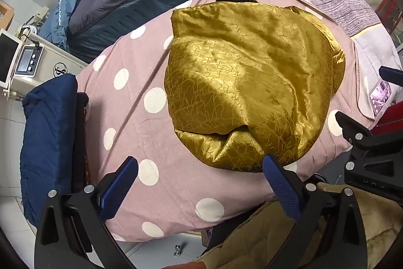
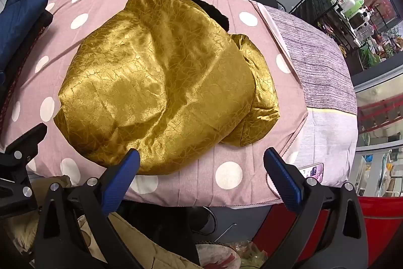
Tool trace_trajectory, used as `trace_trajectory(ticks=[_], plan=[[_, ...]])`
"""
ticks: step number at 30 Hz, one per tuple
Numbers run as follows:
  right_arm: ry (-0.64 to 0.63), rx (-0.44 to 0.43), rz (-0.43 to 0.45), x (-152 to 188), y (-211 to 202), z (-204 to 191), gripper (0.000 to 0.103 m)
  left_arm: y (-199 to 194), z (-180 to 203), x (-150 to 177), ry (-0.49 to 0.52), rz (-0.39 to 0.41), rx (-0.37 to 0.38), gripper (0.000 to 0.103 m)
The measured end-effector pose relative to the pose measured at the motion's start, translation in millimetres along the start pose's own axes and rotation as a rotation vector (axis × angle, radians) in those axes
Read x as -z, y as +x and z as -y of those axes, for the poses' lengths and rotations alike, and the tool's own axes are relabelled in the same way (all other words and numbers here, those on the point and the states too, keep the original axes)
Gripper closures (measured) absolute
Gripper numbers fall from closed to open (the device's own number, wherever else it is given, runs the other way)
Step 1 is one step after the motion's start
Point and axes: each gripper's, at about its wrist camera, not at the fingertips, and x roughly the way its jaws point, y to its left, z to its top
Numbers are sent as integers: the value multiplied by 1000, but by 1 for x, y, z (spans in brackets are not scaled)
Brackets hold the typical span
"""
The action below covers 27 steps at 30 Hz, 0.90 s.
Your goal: Fold large clothes
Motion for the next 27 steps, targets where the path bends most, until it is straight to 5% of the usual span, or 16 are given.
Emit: trace_trajectory(ticks=[27], plan=[[2,-3,0,1,-2,-1,6,1,-3,4,5,-1,-7,6]])
